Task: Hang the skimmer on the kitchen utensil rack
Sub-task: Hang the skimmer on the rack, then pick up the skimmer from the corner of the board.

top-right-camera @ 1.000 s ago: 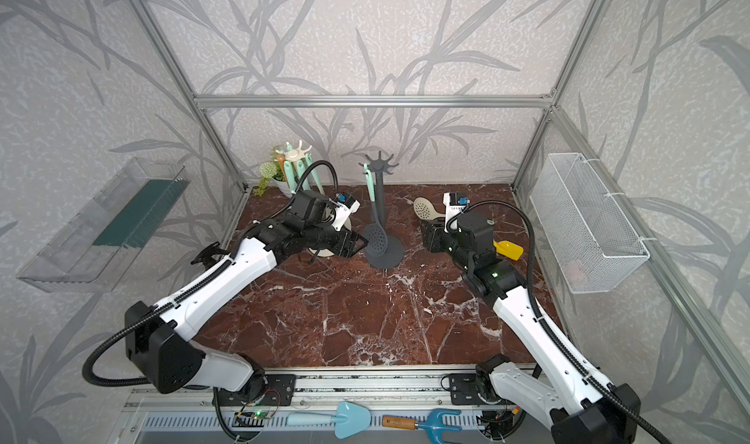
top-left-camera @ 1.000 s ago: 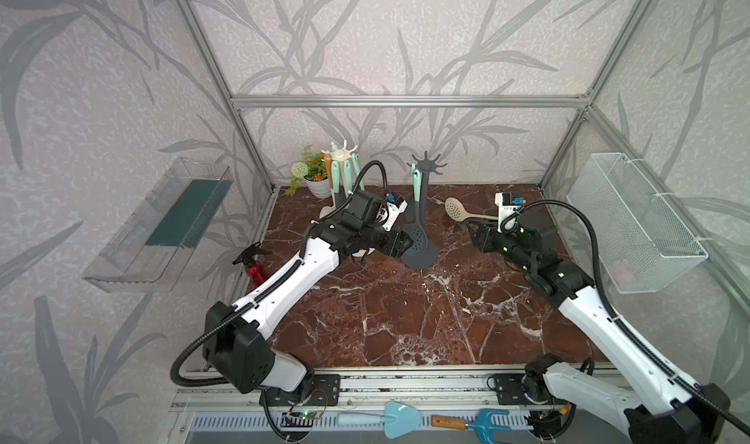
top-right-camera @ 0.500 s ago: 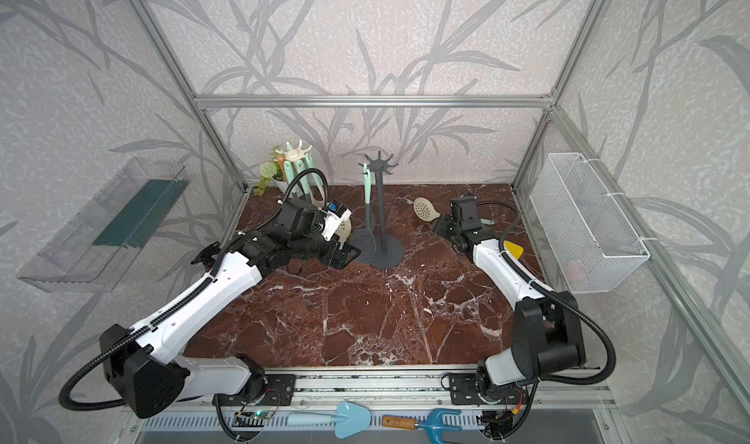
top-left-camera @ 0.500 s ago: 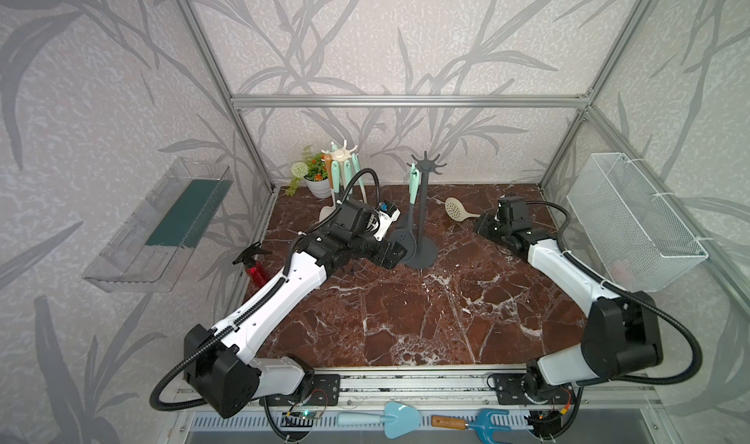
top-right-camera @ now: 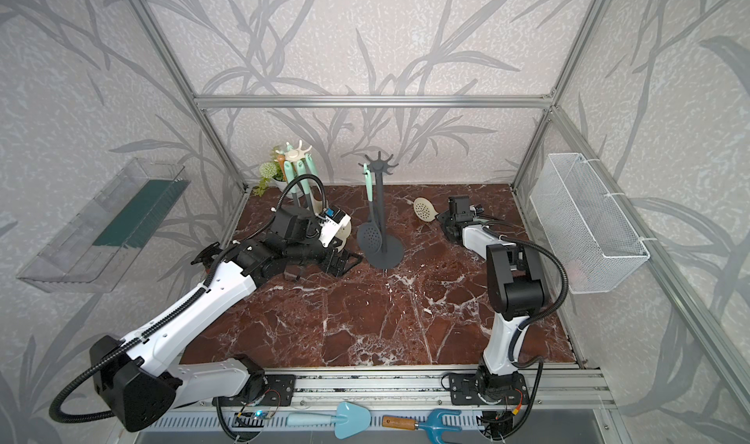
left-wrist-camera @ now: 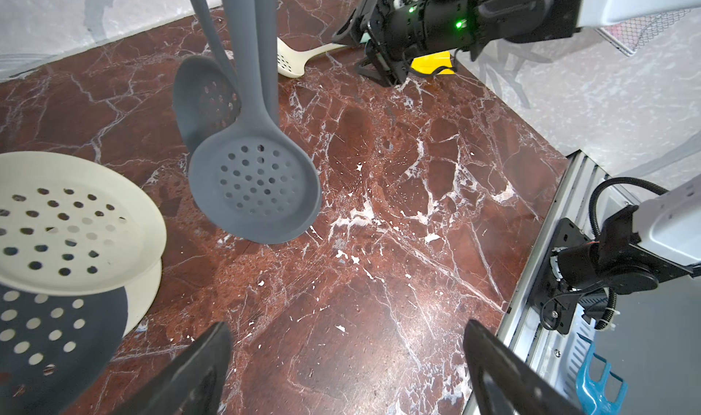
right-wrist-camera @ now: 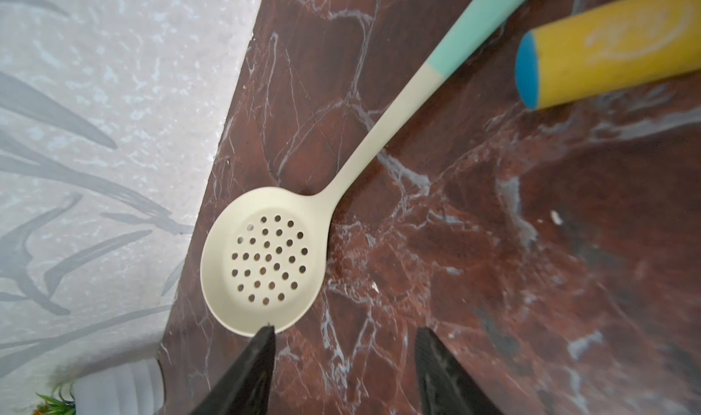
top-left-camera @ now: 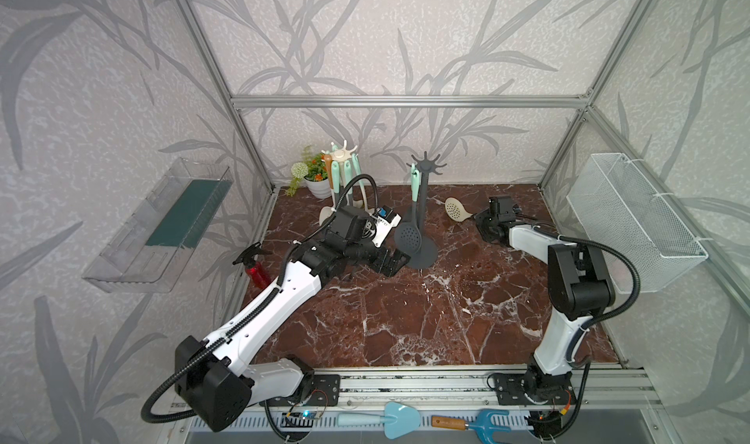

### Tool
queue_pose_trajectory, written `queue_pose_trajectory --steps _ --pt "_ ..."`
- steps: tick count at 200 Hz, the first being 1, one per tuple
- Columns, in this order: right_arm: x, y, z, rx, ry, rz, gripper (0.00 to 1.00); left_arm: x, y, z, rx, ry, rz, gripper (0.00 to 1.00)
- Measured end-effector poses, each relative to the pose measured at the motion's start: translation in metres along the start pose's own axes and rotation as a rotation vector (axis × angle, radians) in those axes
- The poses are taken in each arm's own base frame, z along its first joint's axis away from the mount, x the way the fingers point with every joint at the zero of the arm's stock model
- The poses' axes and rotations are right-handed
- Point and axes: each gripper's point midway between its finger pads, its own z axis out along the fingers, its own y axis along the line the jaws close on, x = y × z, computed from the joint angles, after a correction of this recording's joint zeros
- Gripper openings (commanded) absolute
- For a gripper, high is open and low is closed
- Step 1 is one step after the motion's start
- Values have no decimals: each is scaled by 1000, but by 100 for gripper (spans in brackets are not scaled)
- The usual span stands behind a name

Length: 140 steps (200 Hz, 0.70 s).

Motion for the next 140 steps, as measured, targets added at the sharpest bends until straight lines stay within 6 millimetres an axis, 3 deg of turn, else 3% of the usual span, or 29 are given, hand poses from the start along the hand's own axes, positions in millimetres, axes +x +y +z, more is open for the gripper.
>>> queue_pose_trajectory --steps 33,68,140 --pt "2 -6 29 -26 5 74 61 -1 -3 1 19 -10 4 94" --pt "-6 2 50 -63 -12 144 61 1 -4 3 28 -8 3 94" --pt "-30 7 67 -84 -72 251 62 2 0 5 26 0 -5 94"
